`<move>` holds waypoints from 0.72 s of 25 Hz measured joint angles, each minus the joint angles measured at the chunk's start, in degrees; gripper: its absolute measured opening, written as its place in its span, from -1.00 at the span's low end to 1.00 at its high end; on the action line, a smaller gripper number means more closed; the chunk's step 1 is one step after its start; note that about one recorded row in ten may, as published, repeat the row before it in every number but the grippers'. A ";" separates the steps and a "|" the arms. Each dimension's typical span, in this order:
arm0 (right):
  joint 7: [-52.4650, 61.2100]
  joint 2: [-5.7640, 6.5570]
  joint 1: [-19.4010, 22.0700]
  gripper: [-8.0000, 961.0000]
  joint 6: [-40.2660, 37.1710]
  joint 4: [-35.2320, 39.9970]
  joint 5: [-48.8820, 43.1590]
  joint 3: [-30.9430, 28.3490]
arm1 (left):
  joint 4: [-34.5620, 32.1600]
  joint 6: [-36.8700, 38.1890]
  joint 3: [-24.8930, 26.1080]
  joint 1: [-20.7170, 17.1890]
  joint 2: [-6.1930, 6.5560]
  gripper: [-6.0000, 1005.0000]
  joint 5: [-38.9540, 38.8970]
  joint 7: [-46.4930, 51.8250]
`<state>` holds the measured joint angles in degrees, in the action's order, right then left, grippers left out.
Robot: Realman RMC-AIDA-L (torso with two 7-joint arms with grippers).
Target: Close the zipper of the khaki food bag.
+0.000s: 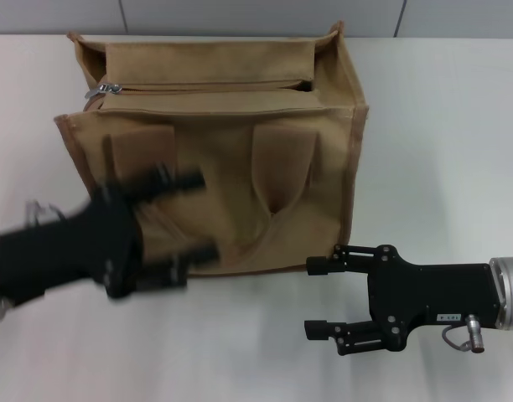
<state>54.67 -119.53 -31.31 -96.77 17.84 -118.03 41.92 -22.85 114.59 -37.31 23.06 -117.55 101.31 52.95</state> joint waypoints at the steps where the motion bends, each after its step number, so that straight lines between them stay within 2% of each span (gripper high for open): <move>1: 0.00 0.00 0.04 0.69 0.00 0.00 0.00 0.00 | 0.11 0.09 0.15 0.03 -0.15 0.66 -2.13 -0.02; 2: 0.00 0.00 0.07 0.69 0.00 0.00 0.00 0.00 | 0.30 0.35 -0.04 -0.14 -0.43 0.66 -8.13 -0.02; 3: 0.00 0.00 0.10 0.69 0.01 0.00 0.00 0.00 | 0.30 0.35 -0.04 -0.14 -0.43 0.66 -8.13 -0.02; 7: 0.00 0.00 0.22 0.69 0.00 -0.01 0.01 0.00 | 0.60 0.58 -0.16 -1.05 -0.95 0.66 -20.49 0.39; 11: 0.00 0.00 0.27 0.69 0.00 -0.08 0.05 0.00 | 2.50 -0.33 0.54 -1.93 -0.94 0.66 -31.09 0.08; 16: 0.00 0.01 0.43 0.69 -0.02 -0.09 0.09 0.00 | 3.21 -3.75 2.38 -2.55 -0.60 0.65 -33.36 -0.26; 18: 0.00 0.05 0.44 0.69 -0.01 -0.09 0.09 0.00 | 3.10 -13.42 5.96 -4.59 -0.28 0.65 -33.55 -1.70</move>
<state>54.67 -119.48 -30.87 -96.78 17.75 -117.94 41.92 -19.75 101.17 -31.35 18.47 -117.83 67.75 51.26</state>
